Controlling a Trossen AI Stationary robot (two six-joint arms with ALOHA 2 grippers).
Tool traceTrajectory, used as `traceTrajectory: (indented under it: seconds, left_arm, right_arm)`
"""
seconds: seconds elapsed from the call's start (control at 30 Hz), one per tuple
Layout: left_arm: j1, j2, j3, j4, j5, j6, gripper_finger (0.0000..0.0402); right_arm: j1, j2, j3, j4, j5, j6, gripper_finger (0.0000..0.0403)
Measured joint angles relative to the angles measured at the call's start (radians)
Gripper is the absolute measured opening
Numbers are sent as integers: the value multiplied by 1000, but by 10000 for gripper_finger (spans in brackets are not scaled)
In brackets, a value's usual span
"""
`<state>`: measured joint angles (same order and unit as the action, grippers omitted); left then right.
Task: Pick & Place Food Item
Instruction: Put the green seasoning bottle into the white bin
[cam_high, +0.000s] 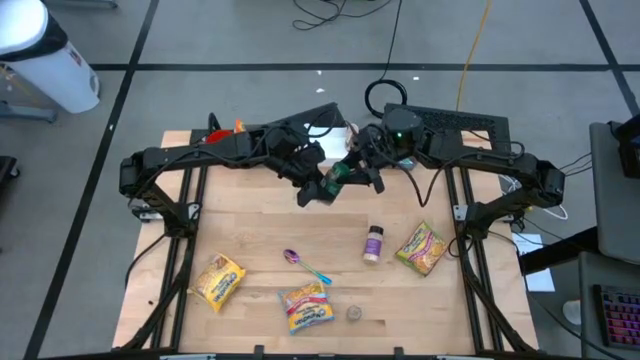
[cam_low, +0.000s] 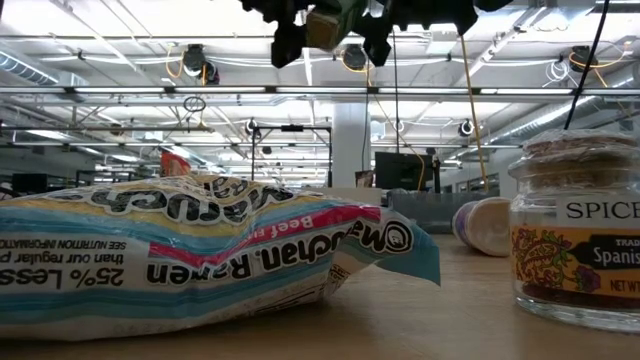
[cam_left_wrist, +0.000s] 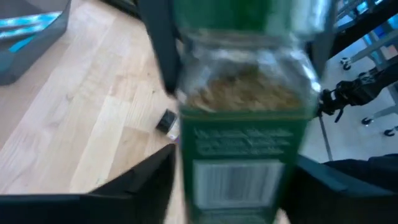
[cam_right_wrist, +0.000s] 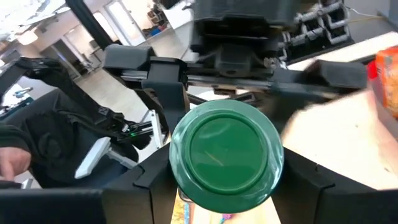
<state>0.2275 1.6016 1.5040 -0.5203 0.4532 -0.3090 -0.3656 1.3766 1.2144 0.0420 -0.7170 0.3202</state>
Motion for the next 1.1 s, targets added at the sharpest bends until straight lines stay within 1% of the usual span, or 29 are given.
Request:
traceTrajectory:
  seconds: [0.1, 0.17, 0.23, 0.3, 0.37, 0.47, 0.63, 0.7, 0.8, 0.9, 0.97, 1.1]
  left_arm:
    - [0, 0, 0, 18, -5, -8, 318]
    - [2, 0, 0, 31, -22, -8, 346]
    - [3, 0, 0, 48, -41, -4, 363]
    - [8, 0, 0, 67, -58, 0, 369]
    - [20, 0, 2, 77, -54, 0, 367]
    - [48, 1, 32, 45, -31, -4, 357]
    - [89, 1, 110, -66, 46, 12, 337]
    - [101, 1, 143, -99, 44, 42, 329]
    - [123, -18, 170, -137, 42, 86, 319]
    - [140, -60, 174, -113, 49, 101, 310]
    - [159, -97, 174, -113, 49, 111, 305]
    - [190, -176, 174, -110, 43, 129, 301]
  right_arm:
    - [1, -1, 1, 4, -7, 0, 193]
    - [1, -1, 1, -1, -6, -3, 193]
    - [1, -1, 1, -2, -4, -11, 193]
    - [1, -1, 1, -2, 1, -18, 193]
    - [-3, -1, 1, -2, 8, -18, 193]
    - [-25, -6, 1, -9, 9, -18, 193]
    - [-93, -28, 1, -9, 9, -12, 193]
    - [-124, -31, 11, -8, 1, -6, 193]
    - [-169, -31, 53, -44, 6, -14, 192]
    - [-215, -19, 121, -95, 32, -65, 192]
    - [-246, -2, 175, -156, 46, -109, 192]
    - [-314, 56, 290, -284, 40, -179, 192]
